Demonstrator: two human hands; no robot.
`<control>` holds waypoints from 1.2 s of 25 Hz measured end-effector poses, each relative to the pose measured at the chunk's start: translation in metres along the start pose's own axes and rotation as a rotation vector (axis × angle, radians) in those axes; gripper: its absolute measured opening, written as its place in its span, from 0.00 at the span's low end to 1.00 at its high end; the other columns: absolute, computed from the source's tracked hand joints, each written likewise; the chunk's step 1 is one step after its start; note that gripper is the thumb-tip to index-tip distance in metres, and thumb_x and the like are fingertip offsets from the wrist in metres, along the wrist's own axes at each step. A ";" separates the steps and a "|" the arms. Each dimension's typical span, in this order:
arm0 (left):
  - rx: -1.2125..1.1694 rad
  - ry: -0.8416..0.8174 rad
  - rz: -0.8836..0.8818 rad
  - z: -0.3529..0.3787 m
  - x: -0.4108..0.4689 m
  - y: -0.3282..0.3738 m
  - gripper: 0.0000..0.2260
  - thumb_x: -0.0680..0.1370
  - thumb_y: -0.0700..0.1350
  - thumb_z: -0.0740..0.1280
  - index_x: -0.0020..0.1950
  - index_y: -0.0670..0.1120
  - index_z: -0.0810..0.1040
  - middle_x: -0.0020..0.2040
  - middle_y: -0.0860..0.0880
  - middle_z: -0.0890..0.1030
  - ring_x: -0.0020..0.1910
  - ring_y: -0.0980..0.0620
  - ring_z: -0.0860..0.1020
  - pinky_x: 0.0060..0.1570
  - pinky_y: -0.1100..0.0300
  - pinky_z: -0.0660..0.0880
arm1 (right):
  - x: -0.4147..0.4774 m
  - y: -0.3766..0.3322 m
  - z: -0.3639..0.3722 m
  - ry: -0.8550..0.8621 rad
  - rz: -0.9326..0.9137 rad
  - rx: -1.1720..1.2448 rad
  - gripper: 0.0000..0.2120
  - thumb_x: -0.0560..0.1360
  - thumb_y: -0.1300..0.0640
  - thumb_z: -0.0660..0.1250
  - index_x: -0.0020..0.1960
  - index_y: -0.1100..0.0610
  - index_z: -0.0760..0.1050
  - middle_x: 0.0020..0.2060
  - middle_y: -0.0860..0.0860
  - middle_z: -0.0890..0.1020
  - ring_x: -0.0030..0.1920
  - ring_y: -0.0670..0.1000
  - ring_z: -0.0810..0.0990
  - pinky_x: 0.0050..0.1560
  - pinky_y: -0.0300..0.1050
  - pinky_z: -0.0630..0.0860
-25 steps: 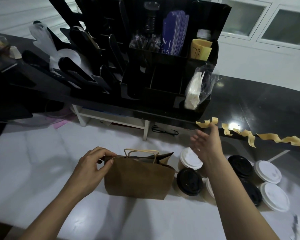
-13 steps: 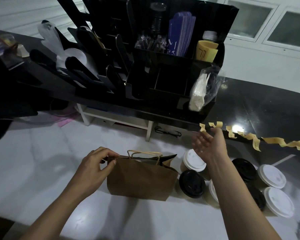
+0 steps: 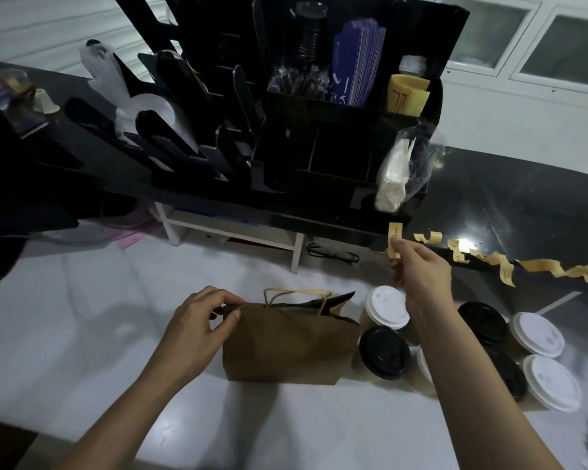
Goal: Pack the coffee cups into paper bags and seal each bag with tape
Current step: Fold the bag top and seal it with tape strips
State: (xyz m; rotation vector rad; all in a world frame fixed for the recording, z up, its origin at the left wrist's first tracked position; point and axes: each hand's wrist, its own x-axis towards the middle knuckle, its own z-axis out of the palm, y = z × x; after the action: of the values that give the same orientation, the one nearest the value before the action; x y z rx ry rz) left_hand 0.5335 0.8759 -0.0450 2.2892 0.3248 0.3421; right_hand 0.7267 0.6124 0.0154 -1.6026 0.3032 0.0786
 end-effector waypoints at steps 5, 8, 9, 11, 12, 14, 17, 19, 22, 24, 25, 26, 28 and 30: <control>-0.008 0.016 0.018 0.001 -0.002 -0.002 0.08 0.78 0.42 0.71 0.51 0.55 0.83 0.46 0.61 0.79 0.49 0.60 0.77 0.47 0.73 0.72 | -0.059 0.018 -0.008 -0.107 -0.070 -0.080 0.06 0.79 0.55 0.71 0.50 0.56 0.85 0.36 0.50 0.84 0.33 0.45 0.80 0.37 0.39 0.77; -0.045 0.031 0.024 0.001 -0.005 -0.003 0.07 0.78 0.40 0.71 0.51 0.52 0.84 0.46 0.59 0.80 0.48 0.59 0.78 0.47 0.73 0.72 | -0.093 0.038 -0.016 -0.154 -0.067 -0.018 0.07 0.79 0.57 0.71 0.47 0.60 0.84 0.33 0.51 0.81 0.33 0.47 0.77 0.33 0.38 0.74; -0.056 0.027 0.025 0.001 -0.006 -0.003 0.07 0.78 0.40 0.71 0.51 0.51 0.84 0.46 0.59 0.80 0.48 0.60 0.79 0.47 0.73 0.73 | -0.102 0.045 -0.018 -0.162 -0.060 0.022 0.07 0.78 0.58 0.70 0.46 0.62 0.83 0.33 0.51 0.80 0.34 0.48 0.75 0.34 0.39 0.73; -0.087 0.019 0.027 0.000 -0.008 -0.002 0.07 0.78 0.39 0.71 0.51 0.51 0.84 0.46 0.59 0.80 0.48 0.60 0.79 0.48 0.73 0.73 | -0.115 0.060 -0.022 -0.177 -0.039 0.095 0.07 0.79 0.60 0.69 0.43 0.61 0.82 0.33 0.51 0.78 0.35 0.49 0.74 0.37 0.43 0.72; -0.101 0.016 0.031 0.000 -0.009 -0.002 0.07 0.78 0.39 0.71 0.51 0.50 0.84 0.46 0.59 0.80 0.48 0.60 0.79 0.48 0.73 0.73 | -0.120 0.066 -0.021 -0.196 -0.036 0.107 0.07 0.79 0.61 0.68 0.42 0.60 0.82 0.32 0.52 0.78 0.35 0.49 0.74 0.36 0.43 0.72; -0.122 0.010 0.046 -0.001 -0.011 -0.003 0.08 0.77 0.38 0.72 0.51 0.50 0.85 0.46 0.58 0.80 0.48 0.58 0.80 0.48 0.73 0.72 | -0.132 0.078 -0.014 -0.254 -0.042 0.076 0.08 0.78 0.64 0.68 0.41 0.61 0.82 0.31 0.53 0.78 0.32 0.48 0.74 0.32 0.40 0.71; -0.125 -0.004 0.068 -0.003 -0.015 -0.005 0.08 0.77 0.39 0.72 0.52 0.51 0.85 0.46 0.59 0.80 0.48 0.56 0.80 0.48 0.72 0.73 | -0.151 0.088 0.010 -0.365 -0.014 0.051 0.07 0.77 0.67 0.69 0.42 0.62 0.83 0.29 0.54 0.79 0.28 0.48 0.74 0.29 0.38 0.70; -0.119 -0.020 0.080 -0.004 -0.018 -0.006 0.08 0.78 0.39 0.71 0.52 0.52 0.85 0.48 0.60 0.79 0.49 0.57 0.79 0.48 0.71 0.73 | -0.162 0.091 0.029 -0.446 -0.002 0.037 0.04 0.77 0.66 0.71 0.44 0.62 0.84 0.30 0.54 0.81 0.29 0.49 0.76 0.30 0.39 0.71; -0.104 -0.042 0.112 -0.006 -0.021 -0.004 0.07 0.78 0.40 0.71 0.52 0.52 0.83 0.49 0.61 0.78 0.50 0.58 0.79 0.48 0.69 0.75 | -0.171 0.088 0.055 -0.452 -0.029 0.038 0.03 0.76 0.64 0.73 0.46 0.59 0.86 0.34 0.52 0.85 0.33 0.46 0.80 0.34 0.37 0.74; -0.119 -0.047 0.126 -0.007 -0.022 -0.004 0.08 0.78 0.40 0.72 0.52 0.52 0.84 0.48 0.60 0.78 0.49 0.58 0.79 0.47 0.69 0.75 | -0.174 0.086 0.071 -0.428 -0.066 0.027 0.04 0.76 0.63 0.73 0.47 0.56 0.87 0.38 0.50 0.87 0.37 0.44 0.83 0.39 0.36 0.76; -0.125 -0.047 0.129 -0.008 -0.023 -0.004 0.08 0.78 0.40 0.72 0.53 0.52 0.84 0.48 0.60 0.78 0.49 0.58 0.79 0.46 0.69 0.75 | -0.176 0.086 0.077 -0.419 -0.080 0.016 0.05 0.76 0.63 0.74 0.48 0.56 0.87 0.39 0.50 0.88 0.40 0.44 0.84 0.41 0.36 0.77; -0.129 -0.046 0.128 -0.009 -0.023 -0.004 0.09 0.77 0.40 0.72 0.54 0.52 0.85 0.48 0.60 0.79 0.49 0.58 0.80 0.46 0.70 0.74 | -0.177 0.087 0.082 -0.408 -0.083 0.013 0.05 0.76 0.63 0.74 0.49 0.56 0.87 0.41 0.50 0.88 0.42 0.45 0.85 0.43 0.36 0.77; -0.142 -0.033 0.117 -0.012 -0.024 -0.004 0.11 0.77 0.40 0.73 0.55 0.54 0.85 0.47 0.63 0.81 0.49 0.60 0.80 0.46 0.72 0.74 | -0.180 0.087 0.087 -0.374 -0.065 0.034 0.06 0.76 0.63 0.74 0.51 0.56 0.86 0.41 0.51 0.88 0.43 0.47 0.86 0.44 0.38 0.79; -0.157 -0.015 0.108 -0.013 -0.025 -0.006 0.10 0.76 0.41 0.74 0.53 0.55 0.84 0.46 0.64 0.81 0.49 0.61 0.80 0.46 0.72 0.74 | -0.182 0.088 0.090 -0.344 -0.036 0.058 0.08 0.75 0.64 0.75 0.53 0.58 0.83 0.38 0.53 0.87 0.40 0.48 0.85 0.43 0.39 0.79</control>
State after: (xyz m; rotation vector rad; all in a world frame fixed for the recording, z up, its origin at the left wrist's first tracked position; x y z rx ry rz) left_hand 0.5048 0.8803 -0.0441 2.1585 0.1608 0.3914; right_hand 0.5428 0.7257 -0.0322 -1.5062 0.0090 0.3116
